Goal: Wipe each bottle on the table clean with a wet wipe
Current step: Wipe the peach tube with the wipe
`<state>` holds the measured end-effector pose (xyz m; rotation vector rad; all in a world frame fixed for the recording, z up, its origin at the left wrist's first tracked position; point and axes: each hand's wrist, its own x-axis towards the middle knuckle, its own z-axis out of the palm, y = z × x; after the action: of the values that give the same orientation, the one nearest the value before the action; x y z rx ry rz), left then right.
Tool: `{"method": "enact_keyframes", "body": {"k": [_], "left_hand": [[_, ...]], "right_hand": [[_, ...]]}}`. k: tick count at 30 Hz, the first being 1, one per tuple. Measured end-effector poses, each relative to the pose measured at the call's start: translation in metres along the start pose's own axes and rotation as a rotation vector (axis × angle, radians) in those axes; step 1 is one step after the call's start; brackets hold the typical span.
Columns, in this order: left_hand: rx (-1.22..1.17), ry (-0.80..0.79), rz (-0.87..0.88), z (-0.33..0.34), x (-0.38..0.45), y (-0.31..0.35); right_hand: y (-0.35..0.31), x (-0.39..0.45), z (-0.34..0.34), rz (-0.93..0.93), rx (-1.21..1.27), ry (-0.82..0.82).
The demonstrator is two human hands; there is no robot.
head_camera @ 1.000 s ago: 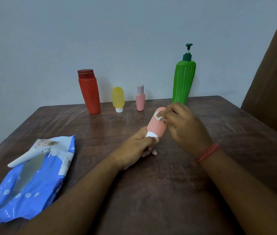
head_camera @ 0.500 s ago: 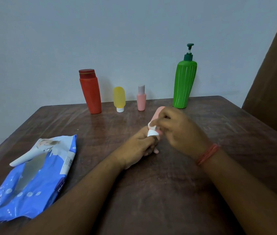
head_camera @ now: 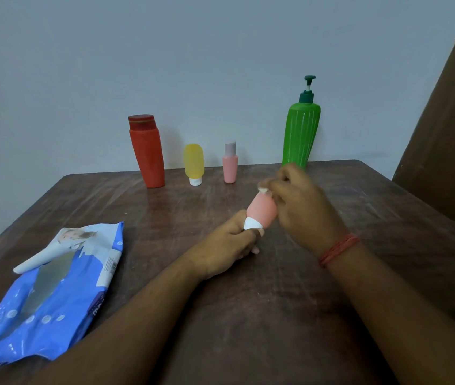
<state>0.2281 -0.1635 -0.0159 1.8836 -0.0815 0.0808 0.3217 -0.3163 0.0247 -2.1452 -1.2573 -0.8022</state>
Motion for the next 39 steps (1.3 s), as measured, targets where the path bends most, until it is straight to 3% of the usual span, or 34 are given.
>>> {"method": "enact_keyframes", "body": {"k": [2, 4, 8, 15, 21, 31, 34, 39], "left_hand": [[-0.058, 0.030, 0.015, 0.000, 0.000, 0.001], [-0.096, 0.047, 0.028, 0.000, 0.001, -0.001], [-0.146, 0.033, 0.035, 0.001, 0.004, -0.002], [-0.424, 0.039, 0.070, -0.004, 0.008, -0.007], [-0.628, 0.168, 0.099, -0.011, 0.010, -0.009], [-0.705, 0.131, 0.069, -0.013, 0.010, -0.009], [-0.699, 0.180, 0.087, -0.014, 0.011, -0.009], [-0.646, 0.235, 0.129, -0.016, 0.012, -0.011]], "right_hand": [[-0.010, -0.004, 0.002, -0.170, 0.066, -0.117], [-0.007, -0.004, 0.003, -0.214, 0.037, -0.112], [0.015, -0.002, 0.010, 0.068, 0.001, 0.158], [-0.002, -0.009, 0.024, 0.198, 0.213, 0.292], [-0.032, -0.014, 0.033, -0.036, 0.300, 0.086], [-0.027, -0.015, 0.031, -0.137, 0.125, 0.089], [-0.025, -0.015, 0.034, -0.078, 0.104, 0.153], [-0.026, -0.017, 0.043, 0.190, 0.435, 0.171]]}}
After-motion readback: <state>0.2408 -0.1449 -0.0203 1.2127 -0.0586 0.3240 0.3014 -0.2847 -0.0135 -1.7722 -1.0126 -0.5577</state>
